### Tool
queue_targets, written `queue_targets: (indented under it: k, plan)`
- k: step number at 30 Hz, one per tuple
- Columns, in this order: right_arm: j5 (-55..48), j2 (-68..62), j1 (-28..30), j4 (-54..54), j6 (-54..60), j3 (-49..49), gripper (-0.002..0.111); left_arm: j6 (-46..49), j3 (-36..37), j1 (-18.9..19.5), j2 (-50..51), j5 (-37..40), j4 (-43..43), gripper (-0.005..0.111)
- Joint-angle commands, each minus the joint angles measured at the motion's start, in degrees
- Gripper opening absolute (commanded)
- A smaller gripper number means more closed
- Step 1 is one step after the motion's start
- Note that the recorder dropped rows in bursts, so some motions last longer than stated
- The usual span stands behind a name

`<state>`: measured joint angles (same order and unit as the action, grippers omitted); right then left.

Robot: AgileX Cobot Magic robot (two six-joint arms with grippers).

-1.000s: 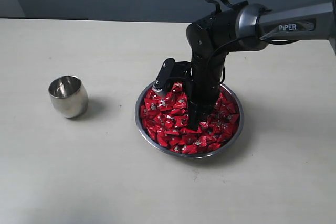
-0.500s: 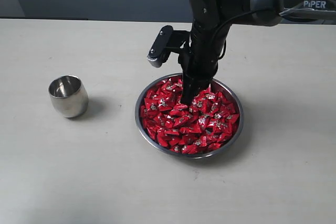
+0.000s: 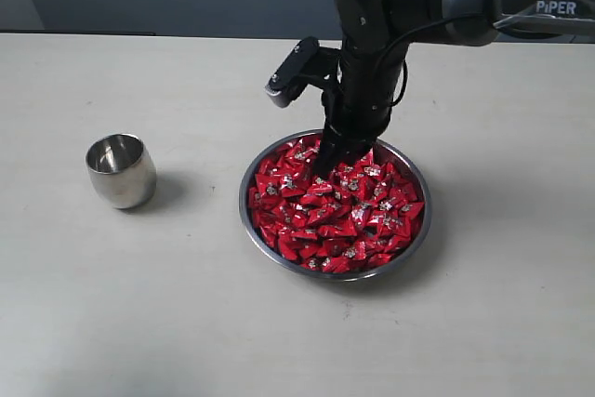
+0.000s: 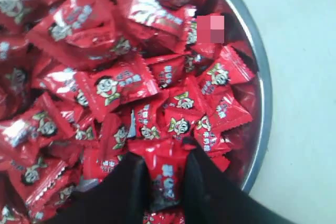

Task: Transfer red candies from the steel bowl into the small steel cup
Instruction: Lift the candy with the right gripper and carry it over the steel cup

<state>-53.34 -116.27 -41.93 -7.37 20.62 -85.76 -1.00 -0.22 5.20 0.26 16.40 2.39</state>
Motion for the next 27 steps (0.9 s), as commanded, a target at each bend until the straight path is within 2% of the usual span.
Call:
queue_targets:
  k: [1,10,14,20,23,27]
  plan:
    - [0.0,0.5,-0.1,-2.9,-12.2,-0.3,-0.001,-0.1,0.2,-0.4,-0.3,-0.1,0.0,0.000]
    - [-1.7,0.5,-0.1,-2.9,-26.0,-0.3,-0.001,-0.1,0.2,-0.4,-0.3,-0.1,0.0,0.000]
    - [0.6,0.5,-0.1,-0.7,-27.1,-0.3,-0.001,-0.1,0.2,-0.4,-0.3,-0.1,0.0,0.000]
    - [5.9,0.3,-0.1,1.9,-20.6,-2.7,-0.001,-0.1,0.2,-0.4,-0.3,-0.1,0.0,0.000]
    - [5.1,-0.3,-0.1,4.4,-15.9,-7.5,-0.001,-0.1,0.2,-0.4,-0.3,-0.1,0.0,0.000]
    - [0.9,-3.0,-0.1,15.3,-5.4,-17.7,-0.001,-0.1,0.2,-0.4,-0.3,-0.1,0.0,0.000]
